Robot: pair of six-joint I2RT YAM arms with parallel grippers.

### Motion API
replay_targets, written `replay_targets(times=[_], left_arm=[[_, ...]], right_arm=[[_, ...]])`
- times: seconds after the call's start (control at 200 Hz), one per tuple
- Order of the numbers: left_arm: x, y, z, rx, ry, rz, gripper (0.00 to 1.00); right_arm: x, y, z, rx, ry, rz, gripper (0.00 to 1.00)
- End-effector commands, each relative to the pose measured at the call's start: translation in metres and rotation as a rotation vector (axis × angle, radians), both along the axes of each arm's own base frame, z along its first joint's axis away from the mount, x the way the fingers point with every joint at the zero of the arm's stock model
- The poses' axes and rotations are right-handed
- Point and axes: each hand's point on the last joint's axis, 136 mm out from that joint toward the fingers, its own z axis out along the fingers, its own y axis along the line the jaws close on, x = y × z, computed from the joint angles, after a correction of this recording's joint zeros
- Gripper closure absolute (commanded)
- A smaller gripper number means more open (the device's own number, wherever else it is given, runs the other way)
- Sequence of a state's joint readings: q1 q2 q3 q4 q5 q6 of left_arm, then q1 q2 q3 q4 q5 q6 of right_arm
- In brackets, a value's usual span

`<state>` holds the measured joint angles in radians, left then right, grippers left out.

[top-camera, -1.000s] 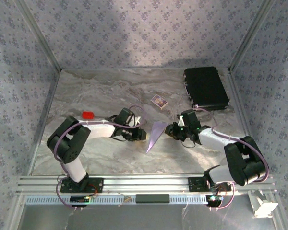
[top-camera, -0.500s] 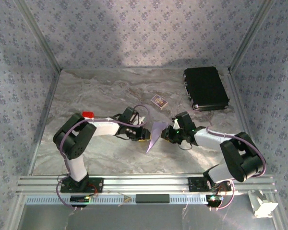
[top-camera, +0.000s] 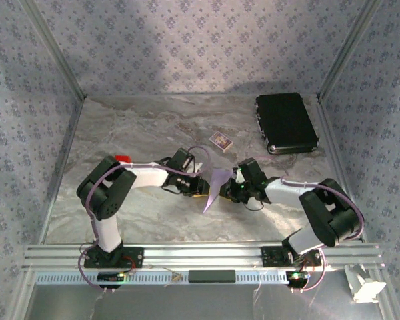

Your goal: Fold a paper plane with a square sheet of paper (pick it up from the middle)

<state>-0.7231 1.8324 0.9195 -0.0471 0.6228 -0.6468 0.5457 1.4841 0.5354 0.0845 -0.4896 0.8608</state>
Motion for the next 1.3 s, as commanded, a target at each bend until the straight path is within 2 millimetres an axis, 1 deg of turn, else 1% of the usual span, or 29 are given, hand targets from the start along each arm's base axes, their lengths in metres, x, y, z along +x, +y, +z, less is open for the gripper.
replay_targets(times=[0.0, 0.15, 0.34, 0.555, 0.75, 0.994, 1.069, 1.179, 1.294], left_arm=[[-0.012, -0.013, -0.002, -0.026, 0.02, -0.065, 0.71], [-0.012, -0.015, 0.0, -0.038, 0.018, -0.069, 0.71], [-0.015, -0.016, -0.002, -0.038, 0.025, -0.074, 0.71], [-0.019, -0.02, -0.003, -0.05, 0.038, -0.094, 0.72], [-0.019, -0.023, -0.001, -0.056, 0.036, -0.092, 0.74], [-0.02, -0.025, 0.002, -0.066, 0.04, -0.086, 0.76], [-0.019, -0.025, 0.003, -0.068, 0.036, -0.086, 0.77], [-0.018, -0.023, 0.004, -0.06, 0.024, -0.078, 0.83], [-0.013, -0.021, 0.013, -0.054, -0.01, -0.061, 0.9]], right_arm=[[-0.002, 0.006, 0.002, 0.021, 0.015, 0.013, 0.83], [-0.009, 0.005, -0.003, 0.022, 0.038, 0.018, 0.83], [-0.015, 0.002, -0.008, 0.022, 0.057, 0.017, 0.84], [-0.016, 0.003, -0.009, 0.037, 0.058, 0.01, 0.85], [-0.017, 0.003, -0.008, 0.046, 0.059, 0.013, 0.87], [-0.018, 0.002, -0.011, 0.049, 0.067, 0.003, 0.89], [-0.017, 0.001, -0.011, 0.047, 0.065, -0.004, 0.89], [-0.016, 0.001, -0.009, 0.053, 0.057, -0.005, 0.89], [-0.014, -0.002, -0.006, 0.05, 0.044, -0.016, 0.88]])
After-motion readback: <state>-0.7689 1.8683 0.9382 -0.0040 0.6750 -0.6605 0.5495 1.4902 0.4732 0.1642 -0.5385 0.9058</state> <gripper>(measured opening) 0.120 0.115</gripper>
